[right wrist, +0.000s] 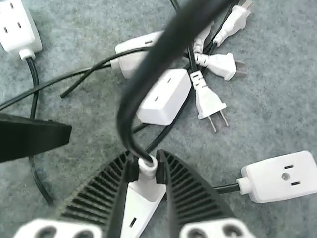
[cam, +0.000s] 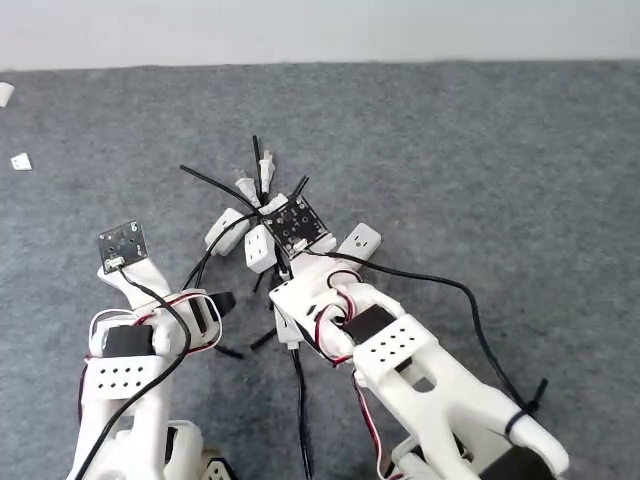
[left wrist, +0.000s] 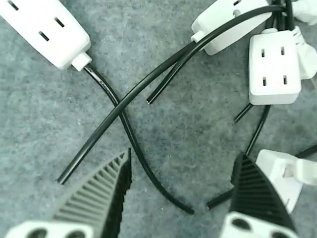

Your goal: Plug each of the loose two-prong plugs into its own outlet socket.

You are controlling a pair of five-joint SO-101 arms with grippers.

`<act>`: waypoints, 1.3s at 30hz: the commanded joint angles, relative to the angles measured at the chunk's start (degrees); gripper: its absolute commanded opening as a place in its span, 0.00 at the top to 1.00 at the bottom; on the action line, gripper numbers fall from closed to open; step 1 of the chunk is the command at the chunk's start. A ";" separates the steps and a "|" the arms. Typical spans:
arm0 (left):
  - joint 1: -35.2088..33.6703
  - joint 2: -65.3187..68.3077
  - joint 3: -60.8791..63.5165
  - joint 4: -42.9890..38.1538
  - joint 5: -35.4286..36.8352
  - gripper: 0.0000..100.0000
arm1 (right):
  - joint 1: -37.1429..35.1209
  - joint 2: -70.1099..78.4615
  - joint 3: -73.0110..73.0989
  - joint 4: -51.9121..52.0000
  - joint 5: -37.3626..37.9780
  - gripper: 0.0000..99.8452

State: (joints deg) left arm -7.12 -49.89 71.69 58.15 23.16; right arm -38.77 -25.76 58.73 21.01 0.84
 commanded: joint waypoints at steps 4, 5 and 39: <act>0.00 -0.70 -0.57 -1.23 -0.62 0.69 | 0.22 3.30 -4.13 -1.80 0.88 0.99; 0.00 -0.70 -0.57 -1.23 -0.62 0.69 | 0.13 3.38 -4.13 -1.71 0.88 0.99; 0.09 -0.44 0.92 -3.52 -0.70 0.69 | -2.86 9.80 -7.56 20.00 3.78 0.99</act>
State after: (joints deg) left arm -7.12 -49.89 72.40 57.80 22.90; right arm -40.62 -21.10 53.36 37.19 3.65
